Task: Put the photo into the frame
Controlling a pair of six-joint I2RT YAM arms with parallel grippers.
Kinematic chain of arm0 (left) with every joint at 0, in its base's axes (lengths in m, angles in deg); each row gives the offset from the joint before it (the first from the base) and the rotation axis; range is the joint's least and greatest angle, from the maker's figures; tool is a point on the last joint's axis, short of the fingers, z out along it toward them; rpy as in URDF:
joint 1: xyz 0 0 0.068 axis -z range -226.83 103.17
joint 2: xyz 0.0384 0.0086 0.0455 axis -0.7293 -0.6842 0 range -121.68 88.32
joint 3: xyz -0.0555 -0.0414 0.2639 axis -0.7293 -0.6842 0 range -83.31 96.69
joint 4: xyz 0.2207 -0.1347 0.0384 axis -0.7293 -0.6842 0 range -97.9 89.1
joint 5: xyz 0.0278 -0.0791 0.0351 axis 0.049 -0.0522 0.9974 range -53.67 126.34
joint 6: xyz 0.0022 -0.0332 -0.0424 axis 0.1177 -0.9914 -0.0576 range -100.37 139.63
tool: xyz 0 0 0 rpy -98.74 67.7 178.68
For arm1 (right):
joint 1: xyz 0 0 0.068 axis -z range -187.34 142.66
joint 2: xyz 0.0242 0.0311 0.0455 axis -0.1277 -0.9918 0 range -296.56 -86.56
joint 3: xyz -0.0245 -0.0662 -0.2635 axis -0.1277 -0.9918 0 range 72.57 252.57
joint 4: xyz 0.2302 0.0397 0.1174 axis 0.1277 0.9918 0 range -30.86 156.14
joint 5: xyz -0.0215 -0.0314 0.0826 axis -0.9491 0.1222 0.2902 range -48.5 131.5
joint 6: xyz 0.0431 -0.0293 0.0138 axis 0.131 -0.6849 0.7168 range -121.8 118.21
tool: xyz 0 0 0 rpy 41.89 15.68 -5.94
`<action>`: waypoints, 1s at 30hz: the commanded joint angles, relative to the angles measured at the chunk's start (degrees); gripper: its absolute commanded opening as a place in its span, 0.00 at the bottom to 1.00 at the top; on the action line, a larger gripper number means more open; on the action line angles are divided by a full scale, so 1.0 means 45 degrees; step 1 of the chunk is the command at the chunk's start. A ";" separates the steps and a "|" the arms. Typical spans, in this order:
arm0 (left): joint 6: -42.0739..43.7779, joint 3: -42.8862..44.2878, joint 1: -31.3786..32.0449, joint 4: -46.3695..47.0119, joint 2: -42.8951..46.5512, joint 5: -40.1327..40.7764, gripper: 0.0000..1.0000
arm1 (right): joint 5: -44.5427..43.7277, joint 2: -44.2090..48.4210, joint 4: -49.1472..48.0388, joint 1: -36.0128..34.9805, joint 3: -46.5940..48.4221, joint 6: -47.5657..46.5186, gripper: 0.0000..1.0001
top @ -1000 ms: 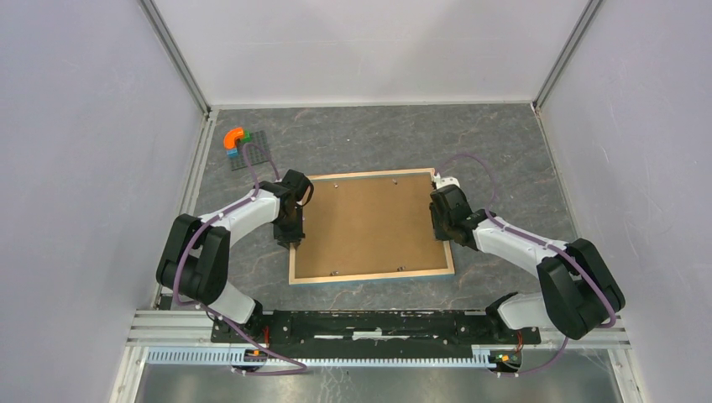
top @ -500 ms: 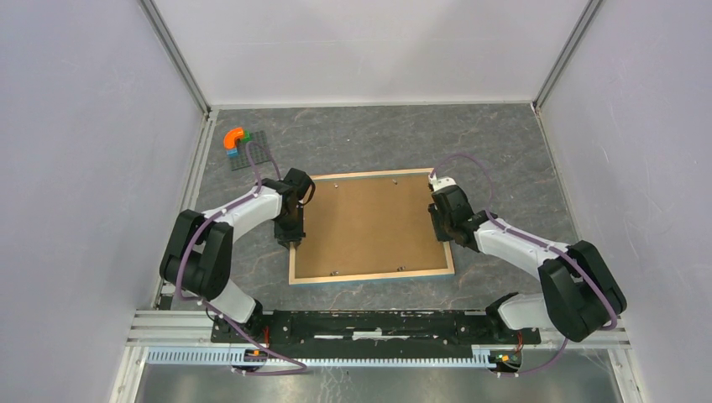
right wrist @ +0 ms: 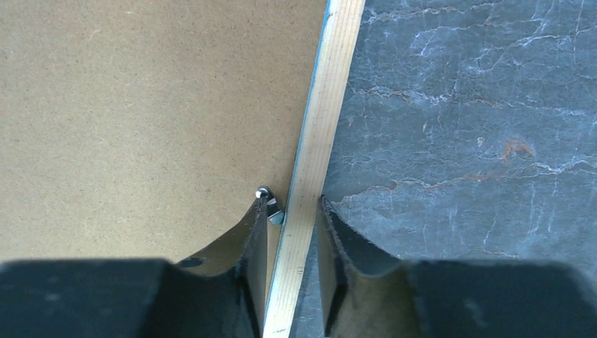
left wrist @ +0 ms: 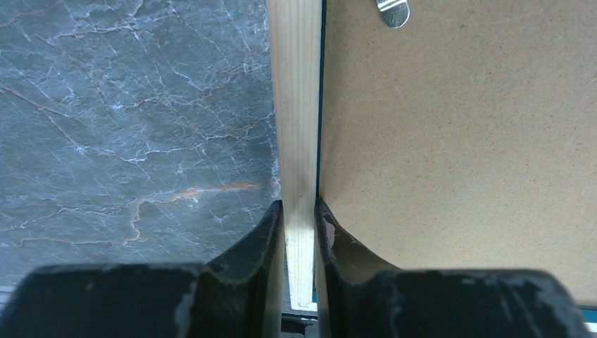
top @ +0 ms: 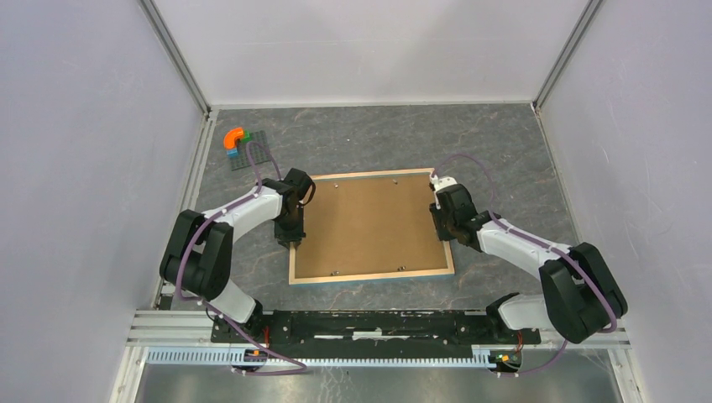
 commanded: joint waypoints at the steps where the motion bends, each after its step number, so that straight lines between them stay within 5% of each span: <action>1: -0.0193 0.0016 0.0018 0.0257 0.0065 0.0894 0.05 | 0.0802 -0.0239 -0.0243 0.0320 -0.0695 -0.0483 0.19; 6: -0.0164 0.0208 0.0000 0.0269 -0.0182 0.0556 0.05 | 0.1575 -0.0105 -0.0837 0.0343 -0.1180 -0.0719 0.00; 21: 0.0119 0.1684 -0.0122 -0.0073 -0.1503 0.0765 0.03 | 0.1765 0.0487 -0.0455 0.0197 -0.1411 -0.1171 0.00; 23: 0.0140 0.1635 -0.0143 -0.0008 -0.1474 0.0930 0.03 | 0.1682 0.0783 -0.0131 0.0195 -0.1304 -0.0825 0.09; 27: 0.0188 0.1448 -0.0154 0.0104 -0.1374 0.1003 0.02 | 0.2306 0.1466 -0.0259 0.0282 -0.1268 -0.0250 0.49; 30: 0.0232 0.1390 -0.0140 0.0111 -0.1360 0.1010 0.02 | 0.2272 0.1329 -0.0346 0.0348 -0.1205 -0.0172 0.53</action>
